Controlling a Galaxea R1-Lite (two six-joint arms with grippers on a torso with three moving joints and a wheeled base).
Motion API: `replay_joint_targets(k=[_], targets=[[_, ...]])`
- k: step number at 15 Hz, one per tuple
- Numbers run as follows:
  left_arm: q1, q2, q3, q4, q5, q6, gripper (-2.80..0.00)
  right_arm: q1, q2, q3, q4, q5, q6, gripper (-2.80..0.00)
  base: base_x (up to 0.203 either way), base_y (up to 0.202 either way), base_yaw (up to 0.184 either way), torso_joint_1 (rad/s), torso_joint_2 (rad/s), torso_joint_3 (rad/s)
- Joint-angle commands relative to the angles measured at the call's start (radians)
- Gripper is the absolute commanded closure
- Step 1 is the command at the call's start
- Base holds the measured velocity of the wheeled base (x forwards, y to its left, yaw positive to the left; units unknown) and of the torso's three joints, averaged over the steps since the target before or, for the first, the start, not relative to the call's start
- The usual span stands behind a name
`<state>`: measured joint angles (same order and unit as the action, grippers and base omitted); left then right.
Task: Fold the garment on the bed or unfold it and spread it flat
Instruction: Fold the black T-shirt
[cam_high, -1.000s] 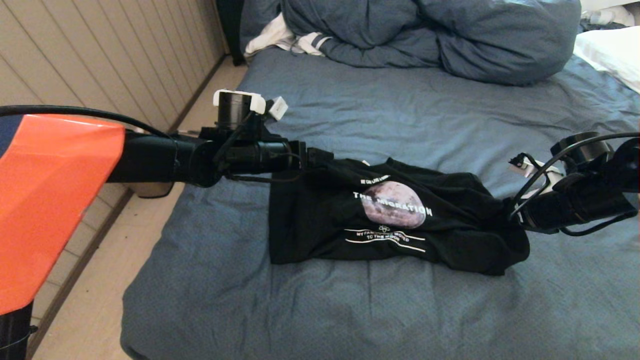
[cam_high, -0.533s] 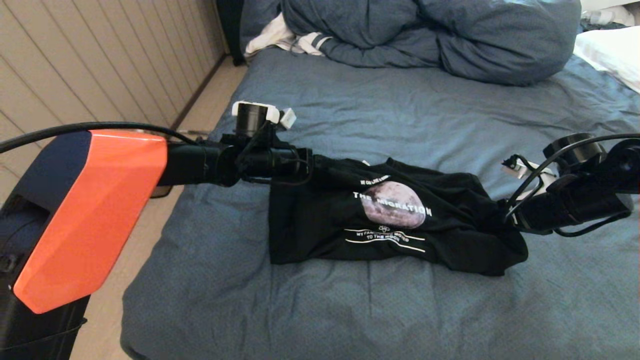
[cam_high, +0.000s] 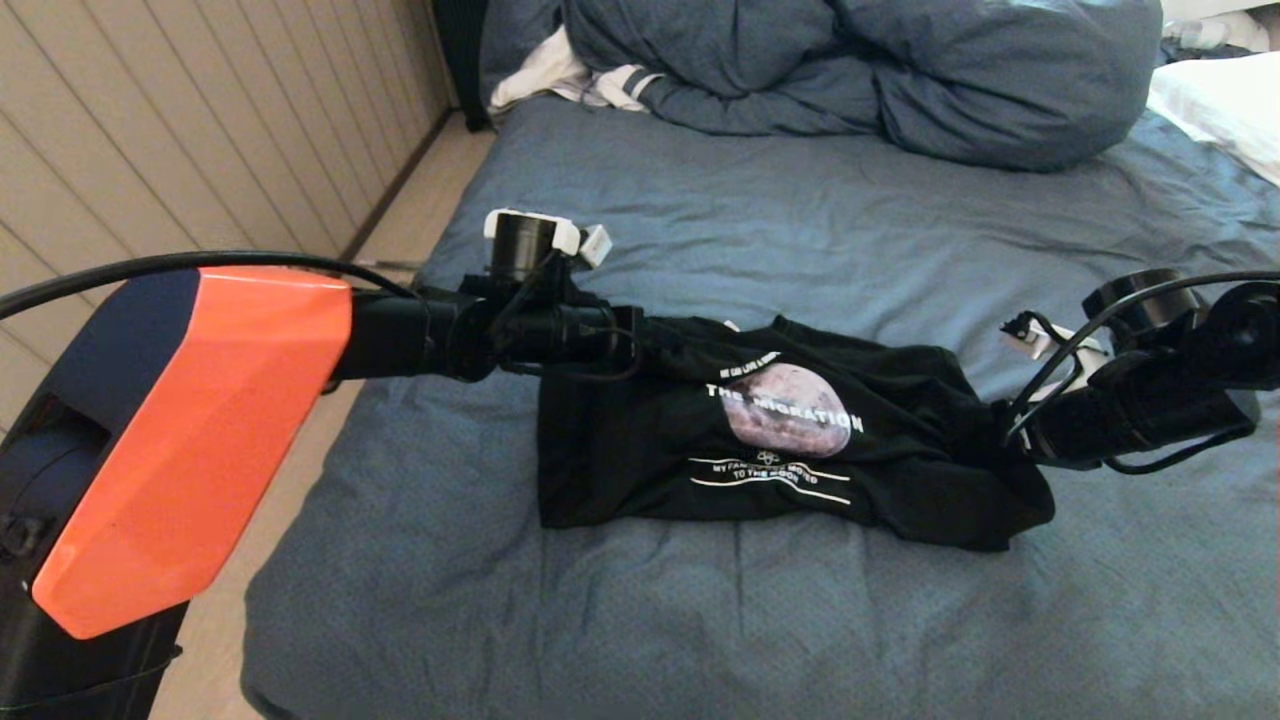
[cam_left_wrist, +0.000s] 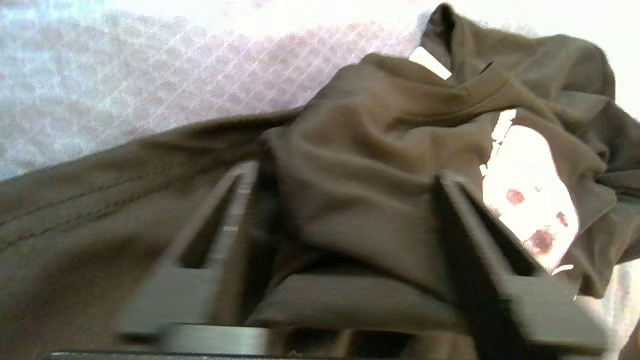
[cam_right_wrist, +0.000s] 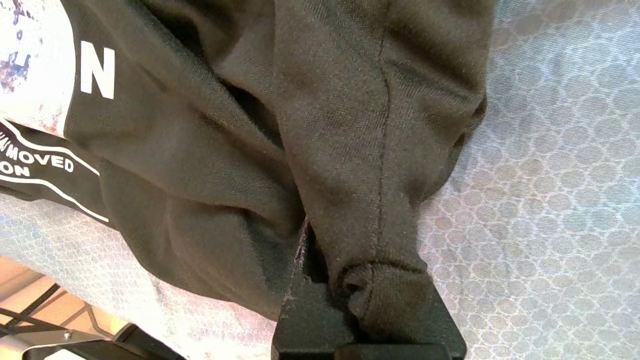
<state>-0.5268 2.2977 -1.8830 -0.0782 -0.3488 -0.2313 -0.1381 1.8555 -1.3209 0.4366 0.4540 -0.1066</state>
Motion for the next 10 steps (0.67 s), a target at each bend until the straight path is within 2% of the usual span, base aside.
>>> replay_joint_targets(k=[1,10], targets=[[-0.004,-0.006,-0.004,-0.003,-0.001,-0.002,0.0,-0.002,0.005,0.0,0.001,0.003,-0.001,0.0,0.0,0.0,0.0,0.0,0.0,0.0],[0.003,0.009,-0.011,-0.02,0.011,0.003,0.0,0.002,0.017,-0.006,-0.007,0.002,-0.001,0.0,0.0,0.0,0.0,0.0,0.0,0.0]])
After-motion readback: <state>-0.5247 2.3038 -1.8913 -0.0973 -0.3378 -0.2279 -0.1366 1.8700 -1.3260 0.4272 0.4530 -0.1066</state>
